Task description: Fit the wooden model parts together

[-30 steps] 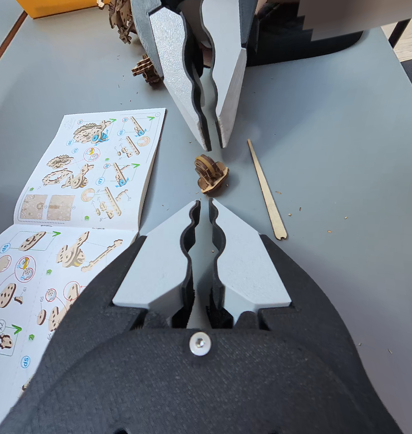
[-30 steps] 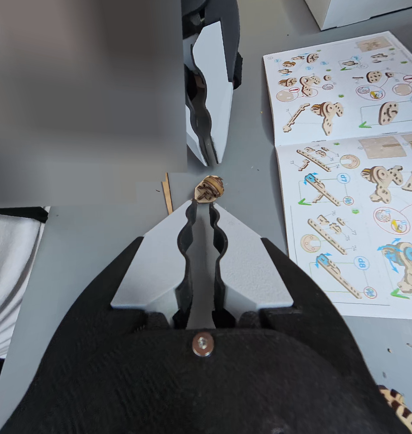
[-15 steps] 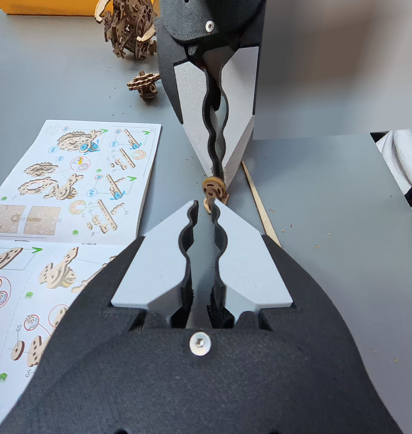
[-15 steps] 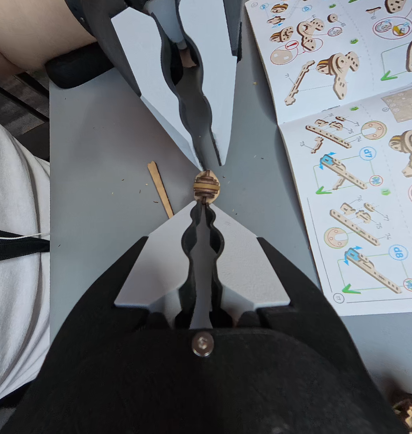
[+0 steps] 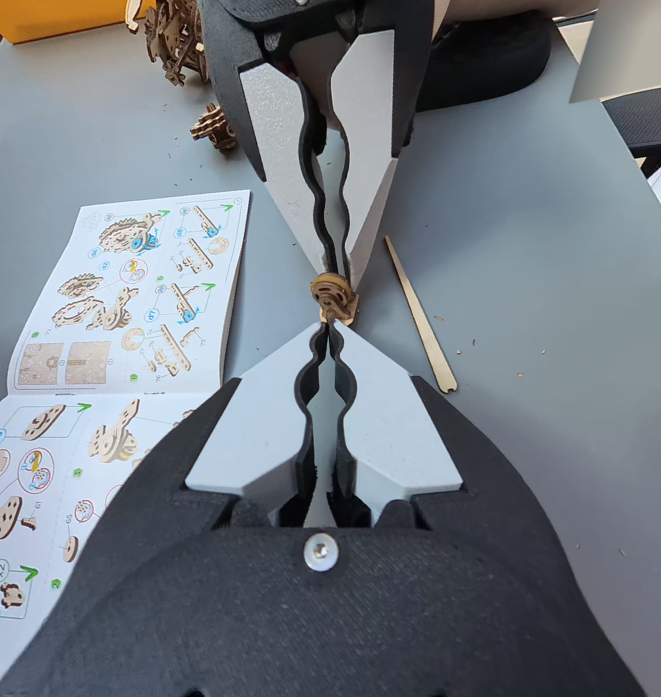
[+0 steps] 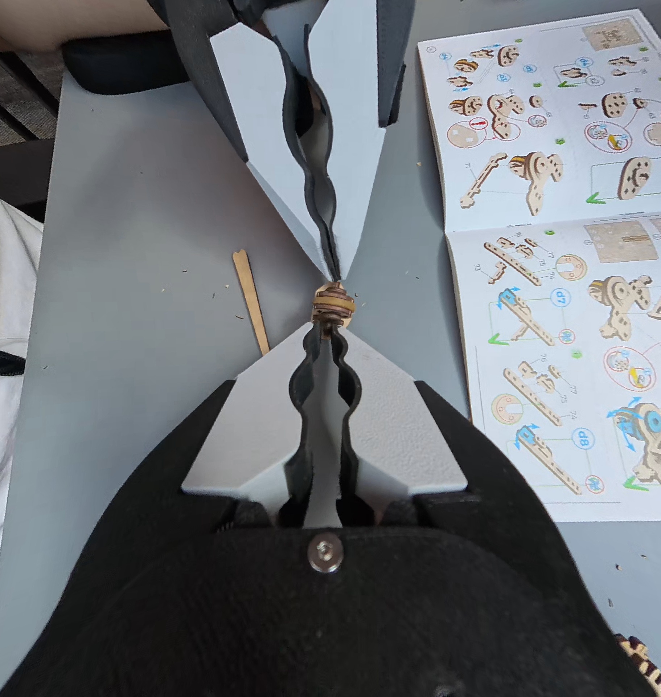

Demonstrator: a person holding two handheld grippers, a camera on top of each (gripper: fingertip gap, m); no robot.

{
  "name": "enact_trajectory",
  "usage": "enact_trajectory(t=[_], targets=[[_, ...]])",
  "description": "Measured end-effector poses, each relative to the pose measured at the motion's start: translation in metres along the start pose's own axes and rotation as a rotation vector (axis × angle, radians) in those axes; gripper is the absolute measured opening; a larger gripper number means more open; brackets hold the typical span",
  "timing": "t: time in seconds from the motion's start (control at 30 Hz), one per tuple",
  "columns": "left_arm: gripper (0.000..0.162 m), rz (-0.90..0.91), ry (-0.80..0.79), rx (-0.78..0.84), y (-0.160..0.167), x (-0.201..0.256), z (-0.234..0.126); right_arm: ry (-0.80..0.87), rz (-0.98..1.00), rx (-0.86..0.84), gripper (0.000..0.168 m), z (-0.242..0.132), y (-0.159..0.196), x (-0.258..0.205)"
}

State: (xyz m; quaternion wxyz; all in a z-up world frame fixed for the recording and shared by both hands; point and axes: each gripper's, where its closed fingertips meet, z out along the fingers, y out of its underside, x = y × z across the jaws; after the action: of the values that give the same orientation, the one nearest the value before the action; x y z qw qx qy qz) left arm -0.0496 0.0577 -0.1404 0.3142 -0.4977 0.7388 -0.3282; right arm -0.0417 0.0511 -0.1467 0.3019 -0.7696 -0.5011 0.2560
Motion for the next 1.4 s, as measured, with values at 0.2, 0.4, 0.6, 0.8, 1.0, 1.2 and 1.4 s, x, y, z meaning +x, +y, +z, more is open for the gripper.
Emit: enact_trajectory(t=[0.2,0.4,0.6,0.8,1.0,1.2,1.4], targets=[[0.006,-0.004,0.013,0.01,-0.002,0.004,0.0,0.023,-0.031,0.003,0.002,-0.003,-0.001,0.002],[0.0,0.041,0.017,0.006,-0.005,0.005,0.002,0.052,-0.118,-0.028,0.002,-0.002,0.0,0.001],[0.0,0.062,0.012,-0.01,-0.006,0.006,0.004,0.046,-0.135,-0.04,0.002,-0.004,0.002,0.0],[0.0,0.104,-0.015,-0.032,-0.007,0.004,0.005,0.06,-0.149,-0.079,0.003,-0.005,0.005,0.002],[0.003,0.121,-0.025,-0.037,-0.01,0.004,0.006,0.08,-0.173,-0.124,0.001,-0.006,0.008,0.003],[0.014,0.041,-0.108,0.024,-0.012,-0.015,-0.012,0.062,-0.106,-0.099,0.001,-0.018,0.007,0.007],[0.007,-0.03,-0.114,0.089,-0.012,-0.017,-0.027,0.074,-0.038,-0.176,0.001,-0.02,0.027,0.023]])
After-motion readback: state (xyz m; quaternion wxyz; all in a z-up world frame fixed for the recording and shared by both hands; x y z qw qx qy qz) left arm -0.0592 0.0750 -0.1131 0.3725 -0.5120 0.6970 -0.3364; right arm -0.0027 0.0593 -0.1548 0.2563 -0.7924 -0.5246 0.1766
